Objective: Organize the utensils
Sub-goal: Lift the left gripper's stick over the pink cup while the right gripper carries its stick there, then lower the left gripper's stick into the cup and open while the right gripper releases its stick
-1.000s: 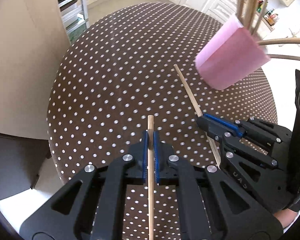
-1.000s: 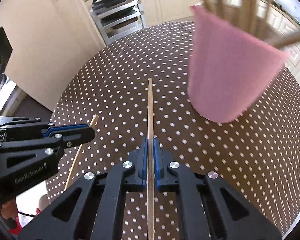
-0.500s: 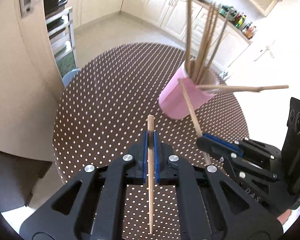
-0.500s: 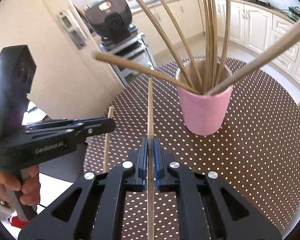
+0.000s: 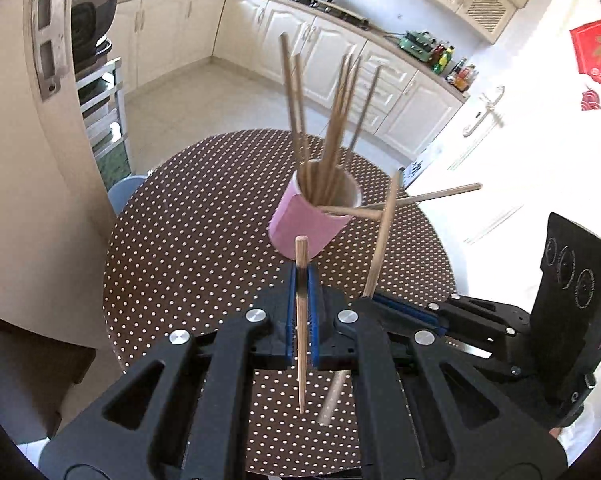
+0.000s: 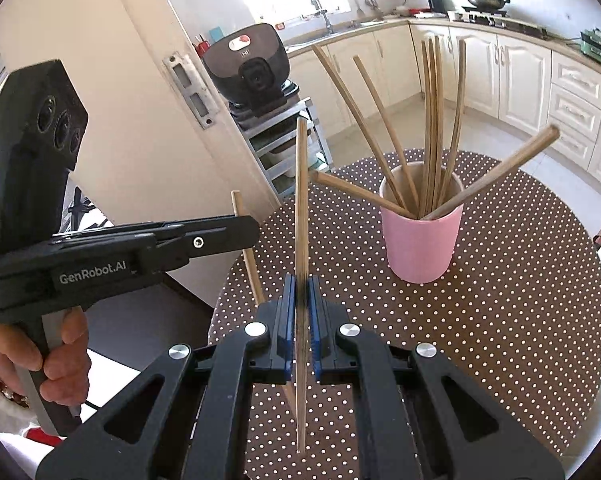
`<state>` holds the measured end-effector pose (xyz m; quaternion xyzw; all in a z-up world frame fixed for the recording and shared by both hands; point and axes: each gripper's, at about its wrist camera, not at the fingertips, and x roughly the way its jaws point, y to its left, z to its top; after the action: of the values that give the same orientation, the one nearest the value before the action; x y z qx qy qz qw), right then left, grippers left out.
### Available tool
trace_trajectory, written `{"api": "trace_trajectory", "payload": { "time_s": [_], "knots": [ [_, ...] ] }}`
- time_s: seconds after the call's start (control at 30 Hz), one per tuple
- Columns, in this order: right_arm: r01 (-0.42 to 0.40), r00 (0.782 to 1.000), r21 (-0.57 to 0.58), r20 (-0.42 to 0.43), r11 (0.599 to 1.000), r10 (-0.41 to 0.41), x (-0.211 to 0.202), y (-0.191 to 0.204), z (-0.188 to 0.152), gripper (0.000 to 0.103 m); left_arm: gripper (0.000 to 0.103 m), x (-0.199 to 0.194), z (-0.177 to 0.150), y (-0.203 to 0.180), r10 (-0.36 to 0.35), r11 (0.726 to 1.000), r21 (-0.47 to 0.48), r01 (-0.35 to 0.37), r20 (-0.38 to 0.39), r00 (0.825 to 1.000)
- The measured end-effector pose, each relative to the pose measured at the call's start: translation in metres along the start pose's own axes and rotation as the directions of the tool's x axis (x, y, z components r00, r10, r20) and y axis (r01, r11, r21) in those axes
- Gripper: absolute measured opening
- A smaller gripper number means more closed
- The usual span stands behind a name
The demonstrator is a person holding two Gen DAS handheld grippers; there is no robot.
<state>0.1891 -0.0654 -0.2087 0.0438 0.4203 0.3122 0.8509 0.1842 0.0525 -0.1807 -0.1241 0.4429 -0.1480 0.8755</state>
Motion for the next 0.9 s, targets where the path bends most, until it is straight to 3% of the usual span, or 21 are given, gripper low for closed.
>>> {"api": "trace_trajectory", "payload": {
  "time_s": [0.43, 0.9],
  "knots": [
    [0.048, 0.994, -0.053, 0.097, 0.997, -0.042, -0.048, 0.014, 0.012, 0.005, 0.006, -0.051, 0.023, -0.025, -0.047, 0.998, 0.05, 0.042, 0.119, 0.992],
    [0.113, 0.954, -0.052, 0.286, 0.992, -0.093, -0.1, -0.008, 0.076, 0.005, 0.006, -0.102, 0.091, -0.031, -0.038, 0.999, 0.039, 0.027, 0.322, 0.946]
  ]
}}
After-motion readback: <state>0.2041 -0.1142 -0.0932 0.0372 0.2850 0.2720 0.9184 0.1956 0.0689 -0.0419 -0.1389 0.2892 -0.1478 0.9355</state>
